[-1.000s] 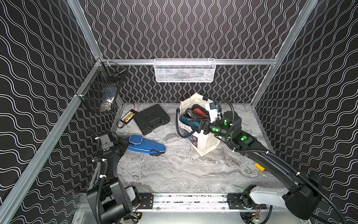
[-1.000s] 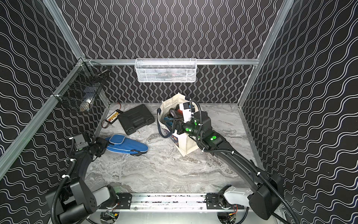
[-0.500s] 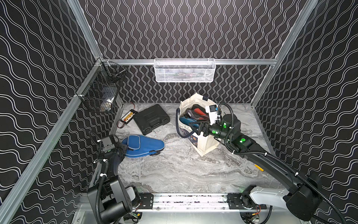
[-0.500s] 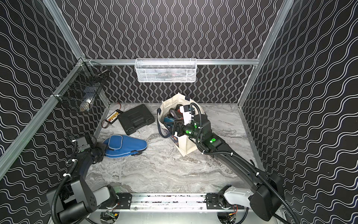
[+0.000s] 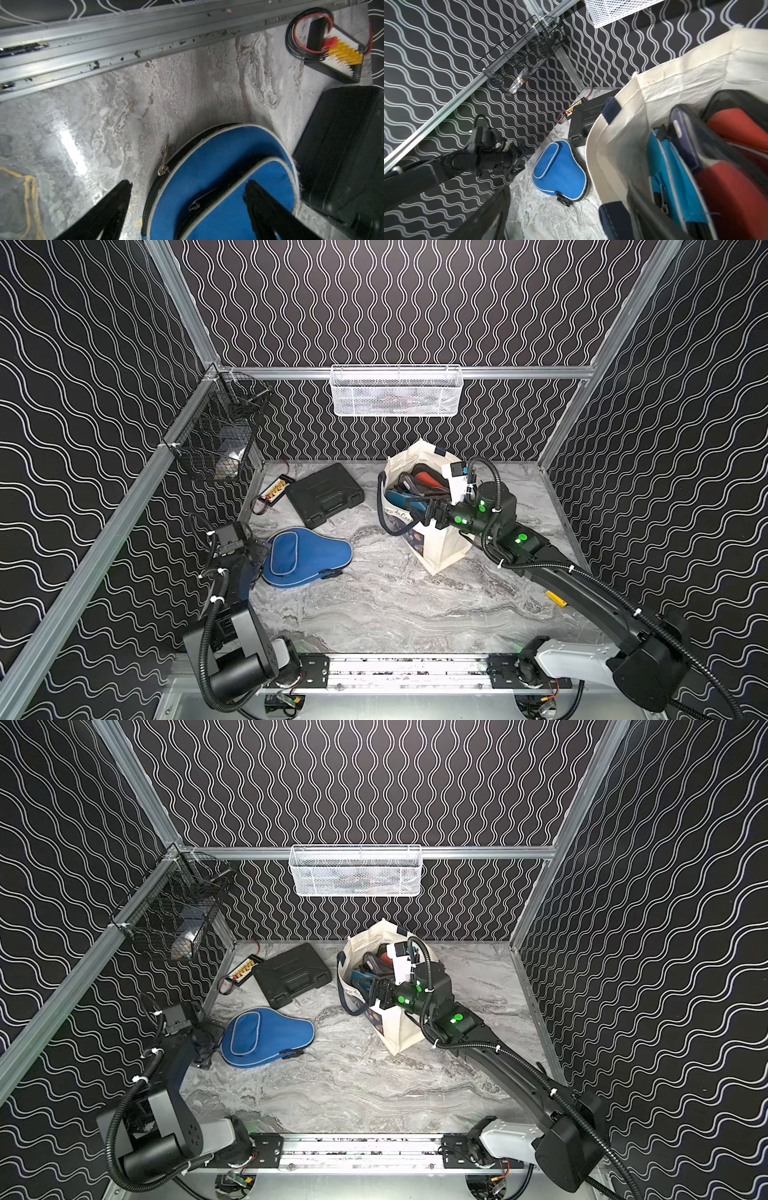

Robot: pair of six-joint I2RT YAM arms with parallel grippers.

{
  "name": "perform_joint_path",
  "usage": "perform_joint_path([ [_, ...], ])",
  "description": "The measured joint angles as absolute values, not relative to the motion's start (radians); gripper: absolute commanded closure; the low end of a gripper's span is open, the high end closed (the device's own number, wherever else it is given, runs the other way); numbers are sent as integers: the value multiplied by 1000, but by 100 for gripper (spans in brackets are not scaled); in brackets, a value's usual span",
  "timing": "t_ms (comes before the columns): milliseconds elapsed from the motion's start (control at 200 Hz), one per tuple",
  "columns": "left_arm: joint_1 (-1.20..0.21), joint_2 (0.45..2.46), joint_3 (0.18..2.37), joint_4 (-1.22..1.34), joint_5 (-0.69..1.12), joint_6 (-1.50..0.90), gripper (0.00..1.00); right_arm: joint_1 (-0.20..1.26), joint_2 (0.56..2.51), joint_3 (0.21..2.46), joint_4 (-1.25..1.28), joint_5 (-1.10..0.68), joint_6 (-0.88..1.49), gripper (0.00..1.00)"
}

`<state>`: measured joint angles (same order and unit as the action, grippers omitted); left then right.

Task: Remove the ping pong set from the canvas bag
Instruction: Place the ping pong set at the center of the board.

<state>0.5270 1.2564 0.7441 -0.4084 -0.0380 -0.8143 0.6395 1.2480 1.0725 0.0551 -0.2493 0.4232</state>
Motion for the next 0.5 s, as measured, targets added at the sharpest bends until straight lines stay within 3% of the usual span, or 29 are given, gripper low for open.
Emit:
perform_joint_path([
  [260,280,1242,934,-447,-120,-709,10,640,1243,1174,-48,-142,400,12],
  [500,38,1252,1029,-502,-62,-593,11,599,1240,1286,-174,-88,366,12],
])
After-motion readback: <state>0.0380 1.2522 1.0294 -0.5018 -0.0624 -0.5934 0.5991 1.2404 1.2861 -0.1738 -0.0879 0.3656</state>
